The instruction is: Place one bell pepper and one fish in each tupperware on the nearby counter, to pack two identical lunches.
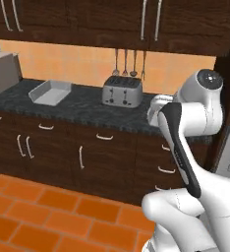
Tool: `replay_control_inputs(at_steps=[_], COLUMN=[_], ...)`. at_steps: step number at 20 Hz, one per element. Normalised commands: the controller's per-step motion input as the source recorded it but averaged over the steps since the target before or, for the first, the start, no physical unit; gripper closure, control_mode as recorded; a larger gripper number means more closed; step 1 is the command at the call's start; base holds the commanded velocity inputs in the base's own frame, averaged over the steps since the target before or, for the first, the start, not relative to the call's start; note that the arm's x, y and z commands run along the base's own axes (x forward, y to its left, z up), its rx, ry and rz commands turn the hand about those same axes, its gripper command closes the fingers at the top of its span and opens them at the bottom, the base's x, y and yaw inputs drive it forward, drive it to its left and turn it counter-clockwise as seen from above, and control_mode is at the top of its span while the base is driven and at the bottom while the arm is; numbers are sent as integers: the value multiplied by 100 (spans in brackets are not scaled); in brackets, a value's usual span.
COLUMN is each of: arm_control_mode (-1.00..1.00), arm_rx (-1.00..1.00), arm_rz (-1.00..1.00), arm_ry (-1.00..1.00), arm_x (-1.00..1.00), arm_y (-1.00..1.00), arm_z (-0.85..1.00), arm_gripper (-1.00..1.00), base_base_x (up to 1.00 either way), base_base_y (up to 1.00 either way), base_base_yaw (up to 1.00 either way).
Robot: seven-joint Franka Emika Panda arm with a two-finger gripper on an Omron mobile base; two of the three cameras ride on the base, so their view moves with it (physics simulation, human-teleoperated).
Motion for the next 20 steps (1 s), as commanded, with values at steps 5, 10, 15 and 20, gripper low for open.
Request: replay_control_inputs(at_steps=[5,10,15,20], arm_control_mode=[100,100,100,100], arm_rx=[0,0,0,0], arm_rz=[0,0,0,0], arm_ry=[0,0,0,0], arm_x=[0,0,0,0], arm_y=[0,0,0,0], arm_z=[0,0,0,0], arm_gripper=[100,100,100,100], base_base_x=[99,100,100,96], base_base_y=[100,100,93,64], base_base_yaw=[37,18,-9,-52])
